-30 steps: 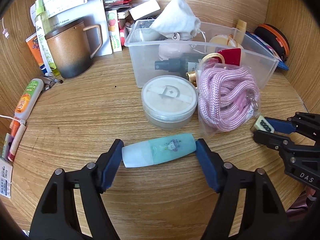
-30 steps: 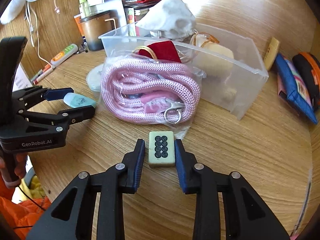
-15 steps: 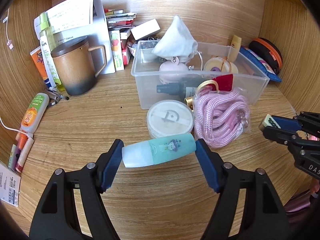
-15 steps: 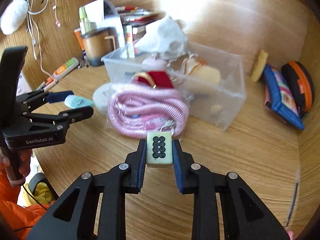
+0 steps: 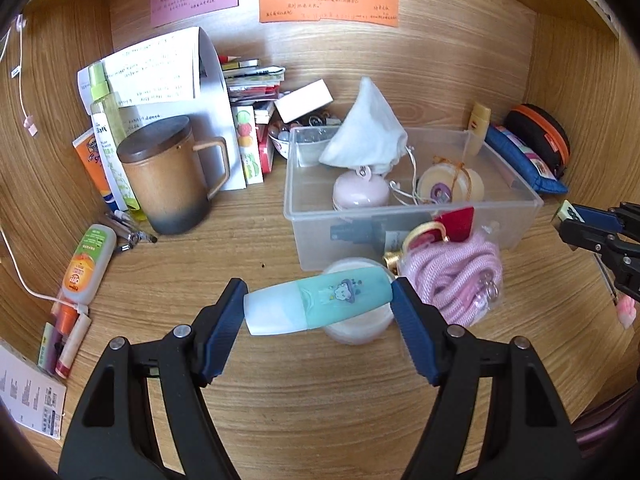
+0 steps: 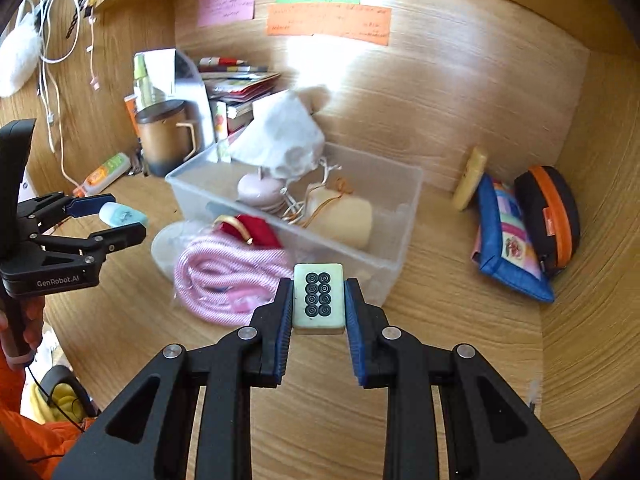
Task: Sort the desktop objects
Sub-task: 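Carry the blue bottle with the left tool while the right tool carries the tile to the box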
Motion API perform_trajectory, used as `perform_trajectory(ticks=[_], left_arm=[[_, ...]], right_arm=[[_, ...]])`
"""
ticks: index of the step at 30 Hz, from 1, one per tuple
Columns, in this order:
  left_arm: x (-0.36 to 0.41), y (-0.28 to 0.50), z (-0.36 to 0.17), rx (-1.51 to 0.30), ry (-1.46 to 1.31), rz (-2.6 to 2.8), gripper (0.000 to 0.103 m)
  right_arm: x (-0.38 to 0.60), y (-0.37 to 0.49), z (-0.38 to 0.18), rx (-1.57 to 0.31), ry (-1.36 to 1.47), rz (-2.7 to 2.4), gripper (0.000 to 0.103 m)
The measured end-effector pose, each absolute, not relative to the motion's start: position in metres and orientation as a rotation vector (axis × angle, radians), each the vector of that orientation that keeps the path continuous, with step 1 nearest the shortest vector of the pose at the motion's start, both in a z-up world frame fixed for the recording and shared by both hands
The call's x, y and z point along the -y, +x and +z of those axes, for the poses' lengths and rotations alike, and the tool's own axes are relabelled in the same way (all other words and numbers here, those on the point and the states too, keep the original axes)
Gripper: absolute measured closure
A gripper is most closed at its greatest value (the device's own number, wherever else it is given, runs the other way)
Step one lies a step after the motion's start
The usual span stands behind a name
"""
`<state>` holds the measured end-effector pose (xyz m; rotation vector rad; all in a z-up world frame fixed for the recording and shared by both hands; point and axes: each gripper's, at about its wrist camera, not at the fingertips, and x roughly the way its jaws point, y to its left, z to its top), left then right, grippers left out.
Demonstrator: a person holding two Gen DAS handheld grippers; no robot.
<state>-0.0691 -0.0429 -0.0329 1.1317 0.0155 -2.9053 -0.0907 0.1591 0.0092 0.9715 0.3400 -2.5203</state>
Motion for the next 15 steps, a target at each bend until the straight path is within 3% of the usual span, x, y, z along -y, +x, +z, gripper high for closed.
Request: perform_trajectory(ticks=[15], left_arm=[[0.059,-0.112,-0.011,-0.059,1.098,-2.927,0.03]], right_arm=[[-0.166,-0.13,0.021,-0.275,0.947,-2.563,0.081]])
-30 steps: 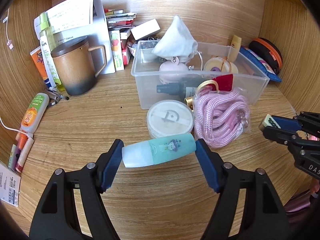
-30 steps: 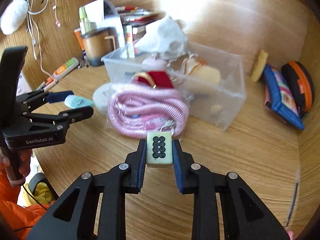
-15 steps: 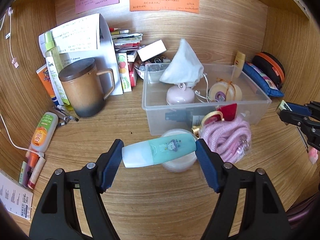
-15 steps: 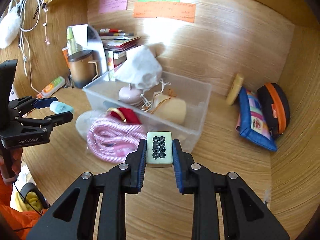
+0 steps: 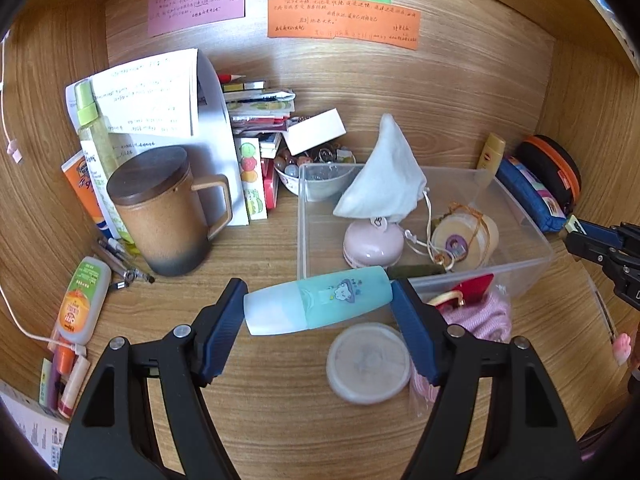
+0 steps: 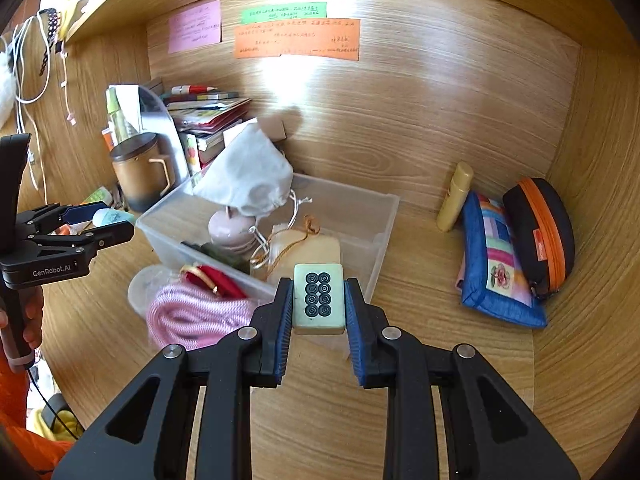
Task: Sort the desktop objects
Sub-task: 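Carry the blue bottle with the left tool while the right tool carries the tile to the box, then open the left tool to drop the bottle in the box while the right tool releases the tile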
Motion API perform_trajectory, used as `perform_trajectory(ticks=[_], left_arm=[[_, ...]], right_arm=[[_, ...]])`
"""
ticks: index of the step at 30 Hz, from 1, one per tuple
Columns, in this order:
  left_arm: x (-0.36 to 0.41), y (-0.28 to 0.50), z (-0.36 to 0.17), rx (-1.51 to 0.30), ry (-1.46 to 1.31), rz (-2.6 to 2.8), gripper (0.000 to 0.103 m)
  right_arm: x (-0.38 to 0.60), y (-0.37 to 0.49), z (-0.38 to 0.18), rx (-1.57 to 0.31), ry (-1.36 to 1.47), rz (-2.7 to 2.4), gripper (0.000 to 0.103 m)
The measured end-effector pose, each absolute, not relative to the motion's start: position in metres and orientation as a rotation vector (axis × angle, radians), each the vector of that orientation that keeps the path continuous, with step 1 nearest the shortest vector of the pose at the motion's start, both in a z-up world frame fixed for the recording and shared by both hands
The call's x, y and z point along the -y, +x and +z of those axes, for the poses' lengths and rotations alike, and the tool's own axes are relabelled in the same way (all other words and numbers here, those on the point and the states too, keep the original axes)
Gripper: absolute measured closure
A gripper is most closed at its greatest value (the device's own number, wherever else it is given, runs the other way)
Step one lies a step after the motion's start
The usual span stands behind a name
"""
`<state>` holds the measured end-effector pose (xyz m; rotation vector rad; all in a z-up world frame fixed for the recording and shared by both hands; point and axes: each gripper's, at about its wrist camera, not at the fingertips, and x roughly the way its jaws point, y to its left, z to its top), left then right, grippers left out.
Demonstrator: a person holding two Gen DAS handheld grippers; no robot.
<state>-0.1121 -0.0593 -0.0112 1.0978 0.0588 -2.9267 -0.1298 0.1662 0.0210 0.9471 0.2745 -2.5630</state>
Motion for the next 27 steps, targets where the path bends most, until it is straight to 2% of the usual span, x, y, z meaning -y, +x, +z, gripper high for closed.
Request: perform_trajectory(ticks=[22,24,27], left_arm=[[0.041,-0.172,-0.026,0.023,1.202,-2.967,0.03],[0.039,-0.175,-0.03,0.041,1.218,-2.961,0.03],[0.036,-0.176,-0.031,0.087,1.214,-2.947,0.03]], right_arm=[[-0.152,-0.17,0.004,-0.285,0.995,-2.529,0.081],[-0.149,-0.17,0.003,-0.301,0.995,-2.537,0.079],[-0.147,-0.169,0.002,-0.311,0.991,-2.551,0.066]])
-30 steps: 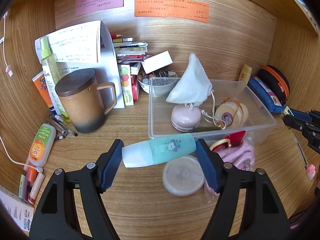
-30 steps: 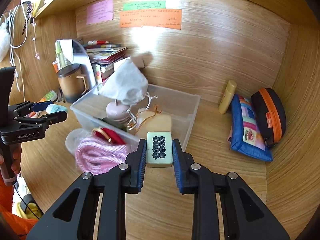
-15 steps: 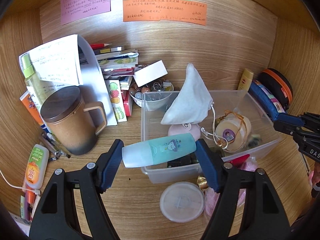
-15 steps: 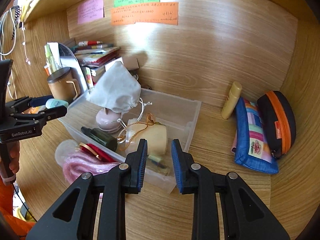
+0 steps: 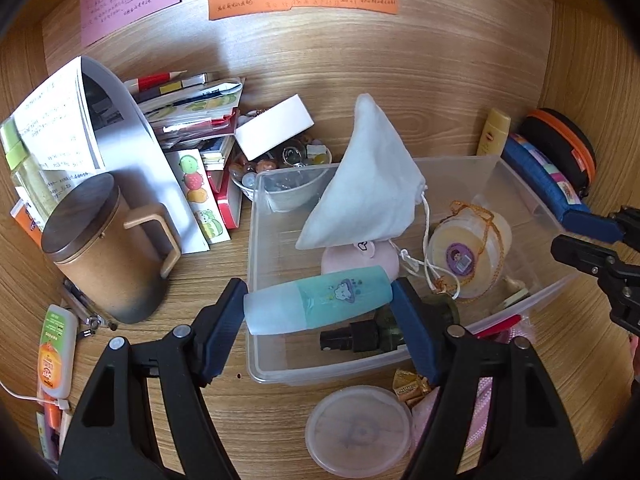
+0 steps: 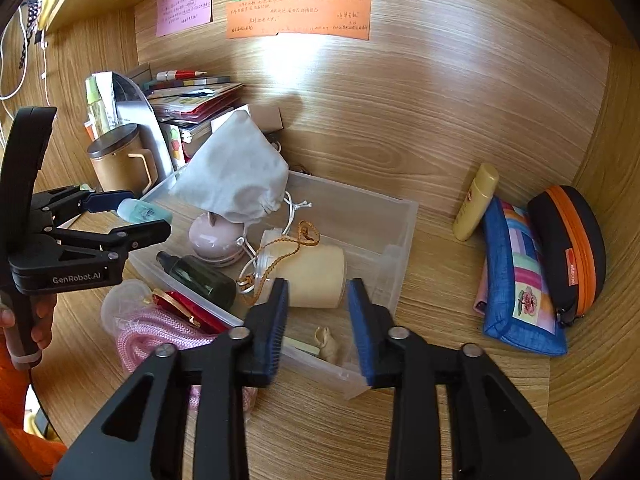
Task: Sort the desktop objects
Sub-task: 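Open the left tool to drop the bottle in the box while the right tool releases the tile, then withdraw both tools from the box toward the powder case and pink rope bag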
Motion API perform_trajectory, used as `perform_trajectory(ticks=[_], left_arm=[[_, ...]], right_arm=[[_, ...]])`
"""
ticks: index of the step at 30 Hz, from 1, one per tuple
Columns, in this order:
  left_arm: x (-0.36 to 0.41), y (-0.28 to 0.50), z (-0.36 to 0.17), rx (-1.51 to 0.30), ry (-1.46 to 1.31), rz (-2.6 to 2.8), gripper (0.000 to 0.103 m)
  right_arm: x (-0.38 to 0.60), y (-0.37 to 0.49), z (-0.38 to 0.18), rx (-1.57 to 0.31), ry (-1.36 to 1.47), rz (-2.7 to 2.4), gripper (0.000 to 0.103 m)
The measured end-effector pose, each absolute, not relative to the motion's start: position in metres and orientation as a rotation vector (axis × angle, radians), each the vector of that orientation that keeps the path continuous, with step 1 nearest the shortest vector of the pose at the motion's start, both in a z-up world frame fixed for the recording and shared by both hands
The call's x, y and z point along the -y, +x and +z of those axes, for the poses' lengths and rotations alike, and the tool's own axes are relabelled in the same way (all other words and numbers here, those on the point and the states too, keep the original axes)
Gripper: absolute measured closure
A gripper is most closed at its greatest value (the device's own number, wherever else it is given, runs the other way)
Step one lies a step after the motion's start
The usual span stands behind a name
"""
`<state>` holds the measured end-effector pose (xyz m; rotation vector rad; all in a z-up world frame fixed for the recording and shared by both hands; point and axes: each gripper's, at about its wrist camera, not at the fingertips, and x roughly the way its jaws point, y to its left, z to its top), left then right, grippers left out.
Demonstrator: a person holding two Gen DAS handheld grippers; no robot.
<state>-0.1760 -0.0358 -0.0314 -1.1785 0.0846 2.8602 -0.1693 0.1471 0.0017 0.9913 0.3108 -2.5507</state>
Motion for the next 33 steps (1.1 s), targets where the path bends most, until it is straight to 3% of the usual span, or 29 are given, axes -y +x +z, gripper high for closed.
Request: perform_trajectory(ticks=[5,10,20,33], left_arm=[[0.033,-0.177,-0.032,-0.141,-1.189,2.856,0.03],[0.029,-0.176,-0.034,-0.197,-1.195,2.864,0.029],[0.029,-0.162,-0.029,-0.204,-1.172,2.885,0.013],[0.041,-0.127,-0.017,-0.203,-1.101,2.943,0.005]], right_arm=[[-0.146,-0.167,0.002,-0.319,0.977,-2.569,0.052],[-0.146,-0.164,0.001,-0.329,0.978,-2.571,0.048],[-0.147,-0.152,0.006,-0.355,0.949,-2.629,0.021],[-0.146,-0.136,0.007,-0.256,1.006,-2.623,0.012]])
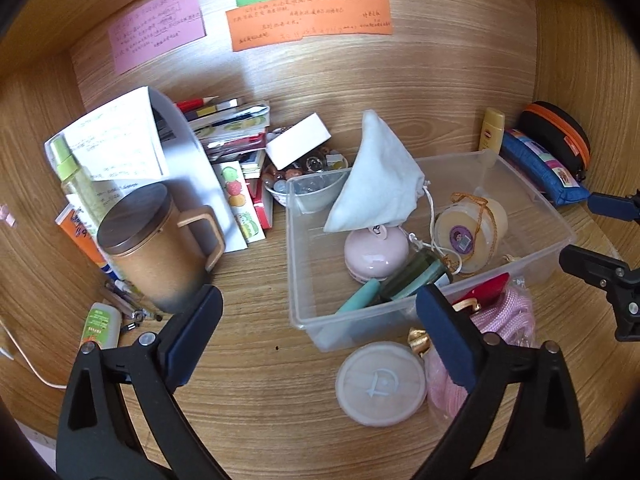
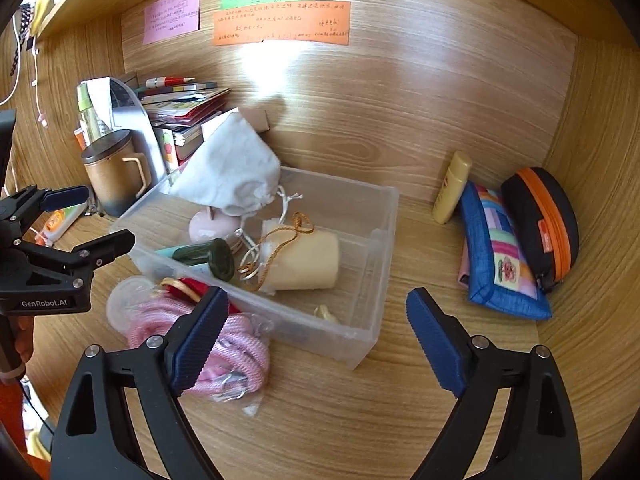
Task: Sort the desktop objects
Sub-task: 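Withdraw both tools from the box toward the powder case and pink rope bag, then grasp the white round powder case with the left tool while the right tool grasps the pink rope bag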
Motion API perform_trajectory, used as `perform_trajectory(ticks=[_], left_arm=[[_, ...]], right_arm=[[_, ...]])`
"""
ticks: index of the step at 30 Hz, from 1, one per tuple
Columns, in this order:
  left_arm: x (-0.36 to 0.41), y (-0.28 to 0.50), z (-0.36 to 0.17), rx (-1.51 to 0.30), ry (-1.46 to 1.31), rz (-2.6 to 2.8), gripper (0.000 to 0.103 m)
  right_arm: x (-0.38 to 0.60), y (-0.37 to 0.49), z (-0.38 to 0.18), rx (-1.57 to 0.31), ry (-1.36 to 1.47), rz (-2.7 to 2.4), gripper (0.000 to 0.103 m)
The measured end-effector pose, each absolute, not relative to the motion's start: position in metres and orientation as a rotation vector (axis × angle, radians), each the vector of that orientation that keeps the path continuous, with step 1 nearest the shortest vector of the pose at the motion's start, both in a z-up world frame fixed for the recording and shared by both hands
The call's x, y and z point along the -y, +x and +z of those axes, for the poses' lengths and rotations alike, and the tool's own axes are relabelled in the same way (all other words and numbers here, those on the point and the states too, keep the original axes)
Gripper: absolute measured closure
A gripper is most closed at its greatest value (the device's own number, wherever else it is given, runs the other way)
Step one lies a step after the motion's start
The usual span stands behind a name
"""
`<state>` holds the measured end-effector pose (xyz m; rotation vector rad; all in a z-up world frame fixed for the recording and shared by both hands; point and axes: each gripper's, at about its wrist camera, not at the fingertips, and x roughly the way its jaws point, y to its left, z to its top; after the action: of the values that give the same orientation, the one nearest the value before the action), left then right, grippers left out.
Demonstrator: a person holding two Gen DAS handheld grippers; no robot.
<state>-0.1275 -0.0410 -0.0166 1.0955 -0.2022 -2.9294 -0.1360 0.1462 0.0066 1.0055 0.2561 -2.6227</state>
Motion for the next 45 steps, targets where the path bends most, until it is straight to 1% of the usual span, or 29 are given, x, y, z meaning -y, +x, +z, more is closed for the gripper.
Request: perform_trajectory(ticks=[2,6,16,19,29,31,35,38,40,45], left_arm=[[0.048,-0.121,-0.017,0.186,1.091,-2.926,0.004],[0.062,-0.111,-0.021,0.153,1.108,-2.915,0.004],[0.089,-0.087,-0.04,0.094,1.158,-2.881,0.004],[0.095,-0.081,-0.043,0.084,1.164,-2.875,0.004],[0.111,-0.071,-0.051,0.057,1.199,-2.87,0.004],[0.113,-0.07,-0.052,0.054,1.207,-2.871,0.004],[0.113,-0.069,-0.055,0.043,1.231,-2.887,0.004],[0.11,-0.068,-0.057,0.04,1.244,-2.905,0.004],[0.106,-0.068,-0.059,0.046,1.259,-2.915,0.004],[0.093,-0.067,-0.064,0.092,1.3,-2.95,0.004]], right_arm=[[-0.142,-0.129,0.006,-0.249,1.002,-2.62,0.007],[-0.13,-0.117,-0.001,-0.256,0.997,-2.614,0.001],[-0.095,-0.103,-0.039,-0.233,1.11,-2.531,0.001],[-0.085,-0.104,-0.045,-0.251,1.133,-2.533,0.001],[-0.068,-0.113,-0.062,-0.201,1.24,-2.514,0.001],[-0.065,-0.114,-0.064,-0.223,1.246,-2.528,0.0],[-0.055,-0.116,-0.07,-0.344,1.256,-2.561,0.0],[-0.054,-0.116,-0.071,-0.385,1.252,-2.571,0.0],[-0.058,-0.116,-0.072,-0.383,1.262,-2.577,0.0],[-0.082,-0.119,-0.073,-0.304,1.323,-2.577,0.0]])
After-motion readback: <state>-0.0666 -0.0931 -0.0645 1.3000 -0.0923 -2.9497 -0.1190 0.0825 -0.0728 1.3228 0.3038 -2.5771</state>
